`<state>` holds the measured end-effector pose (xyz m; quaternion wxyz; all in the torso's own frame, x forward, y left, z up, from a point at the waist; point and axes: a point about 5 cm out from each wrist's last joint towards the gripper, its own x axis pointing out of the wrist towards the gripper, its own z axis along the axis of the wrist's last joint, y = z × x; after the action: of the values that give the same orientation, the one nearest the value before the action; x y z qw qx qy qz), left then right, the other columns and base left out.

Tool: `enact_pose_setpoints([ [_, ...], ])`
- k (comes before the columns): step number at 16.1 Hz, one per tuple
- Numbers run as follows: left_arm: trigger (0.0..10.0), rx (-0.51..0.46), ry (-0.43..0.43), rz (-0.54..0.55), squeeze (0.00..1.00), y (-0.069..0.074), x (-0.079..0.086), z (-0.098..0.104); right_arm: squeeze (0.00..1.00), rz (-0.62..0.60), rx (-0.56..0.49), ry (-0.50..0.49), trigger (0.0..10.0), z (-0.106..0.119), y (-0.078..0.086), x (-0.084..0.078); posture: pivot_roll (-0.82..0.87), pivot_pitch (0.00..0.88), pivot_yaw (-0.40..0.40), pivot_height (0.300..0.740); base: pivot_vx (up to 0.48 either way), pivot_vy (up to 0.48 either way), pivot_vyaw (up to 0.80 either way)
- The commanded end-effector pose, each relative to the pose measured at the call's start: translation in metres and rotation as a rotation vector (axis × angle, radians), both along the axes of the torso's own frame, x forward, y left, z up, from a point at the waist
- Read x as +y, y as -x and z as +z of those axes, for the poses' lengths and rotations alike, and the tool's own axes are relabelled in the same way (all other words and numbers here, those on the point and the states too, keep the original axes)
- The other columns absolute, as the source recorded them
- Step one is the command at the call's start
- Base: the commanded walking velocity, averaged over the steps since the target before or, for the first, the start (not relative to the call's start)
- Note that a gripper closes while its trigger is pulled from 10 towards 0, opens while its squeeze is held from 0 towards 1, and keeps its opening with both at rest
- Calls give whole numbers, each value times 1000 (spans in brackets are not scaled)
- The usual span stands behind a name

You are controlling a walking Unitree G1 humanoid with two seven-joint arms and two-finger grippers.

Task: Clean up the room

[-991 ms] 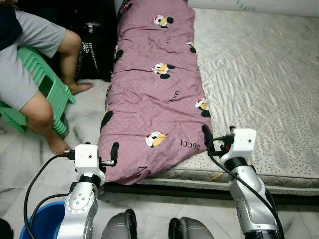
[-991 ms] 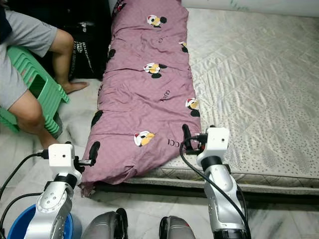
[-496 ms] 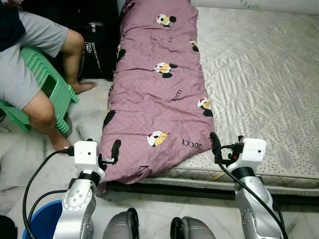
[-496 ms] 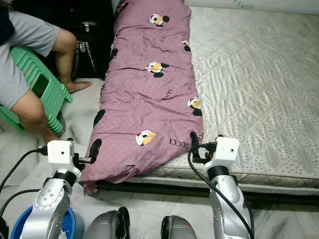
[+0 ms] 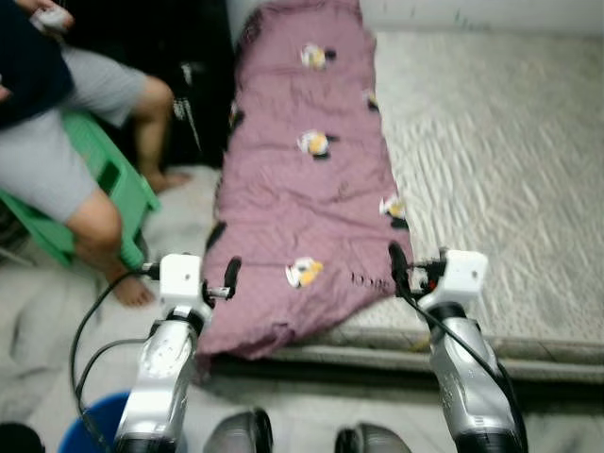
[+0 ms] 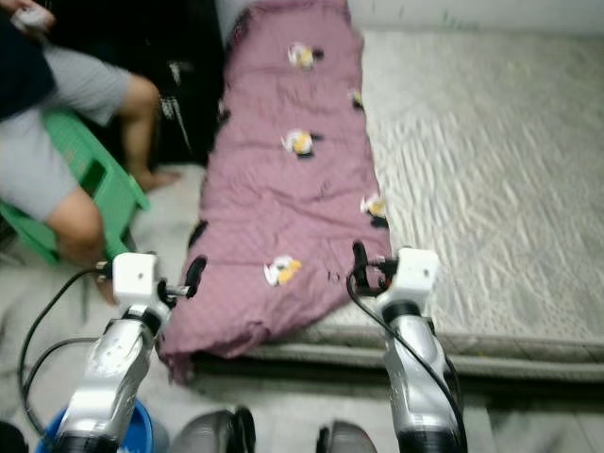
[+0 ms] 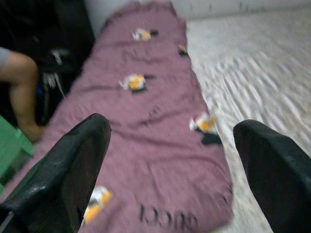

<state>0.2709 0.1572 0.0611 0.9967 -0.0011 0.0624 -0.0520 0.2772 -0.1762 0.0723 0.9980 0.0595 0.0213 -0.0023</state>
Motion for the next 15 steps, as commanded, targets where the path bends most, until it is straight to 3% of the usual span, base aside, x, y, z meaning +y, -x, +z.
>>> enact_pose_setpoints([
  [1, 10000, 2, -14, -1, 0, -3, 2, -3, 0, -22, 10, -3, 10000, -5, -2, -3, -54, 0, 55, 732, 0, 0, 0],
  [3, 10000, -33, -11, 5, 0, -16, 1, 3, 0, -19, -5, 3, 10000, -2, -11, -5, -57, 0, 53, 732, 0, 0, 0],
  [5, 10000, -61, -13, 17, 0, -17, 2, 7, 0, -27, -16, 4, 10000, -2, -9, -10, -52, 0, 45, 732, 0, 0, 0],
  [9, 10000, -68, -1, 21, 0, -2, 5, 1, 0, -35, -24, -6, 10000, -7, 6, -12, -39, 0, 40, 732, 0, 0, 0],
  [15, 10000, -65, 1, 2, 0, 1, 1, 0, 0, -15, -18, -16, 10000, -11, 14, -4, -55, 21, 45, 672, 0, 0, 0],
])
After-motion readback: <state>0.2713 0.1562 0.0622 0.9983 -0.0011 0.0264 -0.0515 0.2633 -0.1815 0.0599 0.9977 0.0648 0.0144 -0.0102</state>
